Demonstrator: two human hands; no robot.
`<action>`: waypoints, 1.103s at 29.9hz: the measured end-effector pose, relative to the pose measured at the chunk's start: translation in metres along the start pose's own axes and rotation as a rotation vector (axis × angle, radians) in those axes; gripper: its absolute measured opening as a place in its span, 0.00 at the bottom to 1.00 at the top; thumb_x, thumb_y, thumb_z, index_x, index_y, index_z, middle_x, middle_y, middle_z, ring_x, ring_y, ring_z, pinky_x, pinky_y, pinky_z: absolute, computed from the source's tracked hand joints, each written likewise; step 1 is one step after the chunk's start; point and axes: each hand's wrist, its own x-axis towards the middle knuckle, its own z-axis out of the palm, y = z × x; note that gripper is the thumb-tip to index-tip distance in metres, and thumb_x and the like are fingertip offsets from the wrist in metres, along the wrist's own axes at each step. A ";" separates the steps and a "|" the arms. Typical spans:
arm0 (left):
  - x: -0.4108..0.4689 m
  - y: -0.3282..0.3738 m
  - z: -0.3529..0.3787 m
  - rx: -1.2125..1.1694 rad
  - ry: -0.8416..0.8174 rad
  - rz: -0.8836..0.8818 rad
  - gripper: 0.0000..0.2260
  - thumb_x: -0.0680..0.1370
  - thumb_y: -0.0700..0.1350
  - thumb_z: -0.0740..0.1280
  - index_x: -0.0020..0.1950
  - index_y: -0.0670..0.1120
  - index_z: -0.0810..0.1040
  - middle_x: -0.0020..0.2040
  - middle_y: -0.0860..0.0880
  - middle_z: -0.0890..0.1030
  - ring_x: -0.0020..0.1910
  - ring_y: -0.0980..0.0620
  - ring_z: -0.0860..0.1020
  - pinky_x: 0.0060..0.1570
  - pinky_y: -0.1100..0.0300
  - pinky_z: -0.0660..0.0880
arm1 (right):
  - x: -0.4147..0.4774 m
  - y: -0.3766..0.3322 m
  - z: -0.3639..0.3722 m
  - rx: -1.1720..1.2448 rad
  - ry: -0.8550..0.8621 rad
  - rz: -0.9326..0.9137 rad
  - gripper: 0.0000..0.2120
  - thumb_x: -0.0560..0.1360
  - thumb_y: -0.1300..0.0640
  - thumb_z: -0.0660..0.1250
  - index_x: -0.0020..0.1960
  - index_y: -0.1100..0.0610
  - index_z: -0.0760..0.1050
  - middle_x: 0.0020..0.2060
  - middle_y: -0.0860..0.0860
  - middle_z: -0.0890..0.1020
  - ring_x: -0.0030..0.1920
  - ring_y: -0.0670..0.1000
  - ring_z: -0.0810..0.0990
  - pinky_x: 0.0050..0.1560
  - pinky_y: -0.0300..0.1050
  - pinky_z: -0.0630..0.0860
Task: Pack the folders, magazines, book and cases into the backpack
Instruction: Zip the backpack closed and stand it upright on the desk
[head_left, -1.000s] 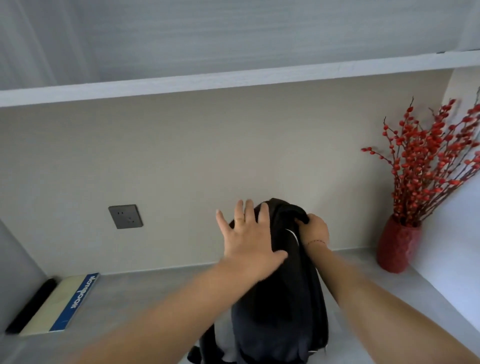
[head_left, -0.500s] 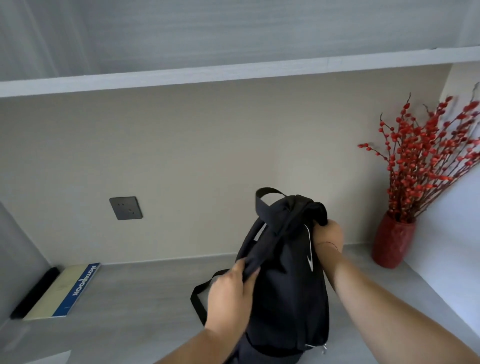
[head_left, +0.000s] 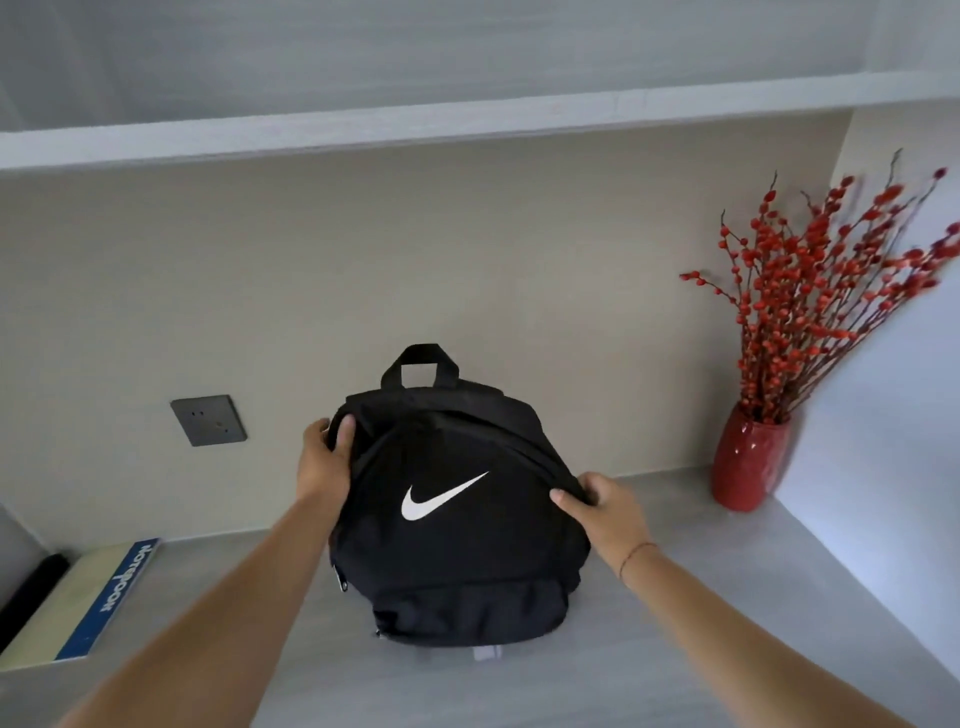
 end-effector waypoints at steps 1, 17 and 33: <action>-0.013 -0.015 -0.001 -0.082 0.010 -0.086 0.26 0.79 0.60 0.54 0.70 0.44 0.65 0.68 0.42 0.72 0.67 0.40 0.69 0.68 0.47 0.65 | -0.002 0.003 0.006 0.026 -0.025 0.019 0.20 0.72 0.56 0.71 0.29 0.52 0.63 0.24 0.45 0.66 0.27 0.44 0.64 0.26 0.31 0.65; -0.099 -0.099 0.008 0.282 -0.090 0.118 0.17 0.78 0.52 0.63 0.65 0.47 0.71 0.53 0.45 0.82 0.52 0.41 0.79 0.46 0.53 0.74 | 0.041 -0.001 0.046 0.328 0.147 0.183 0.07 0.74 0.51 0.69 0.41 0.54 0.76 0.39 0.49 0.81 0.47 0.57 0.80 0.44 0.43 0.74; 0.025 -0.053 0.021 0.214 0.044 0.133 0.19 0.80 0.55 0.57 0.62 0.43 0.74 0.55 0.42 0.82 0.55 0.40 0.78 0.48 0.55 0.73 | 0.080 -0.019 0.054 -0.269 0.002 -0.161 0.17 0.73 0.56 0.68 0.34 0.54 0.61 0.27 0.48 0.66 0.30 0.50 0.65 0.32 0.43 0.65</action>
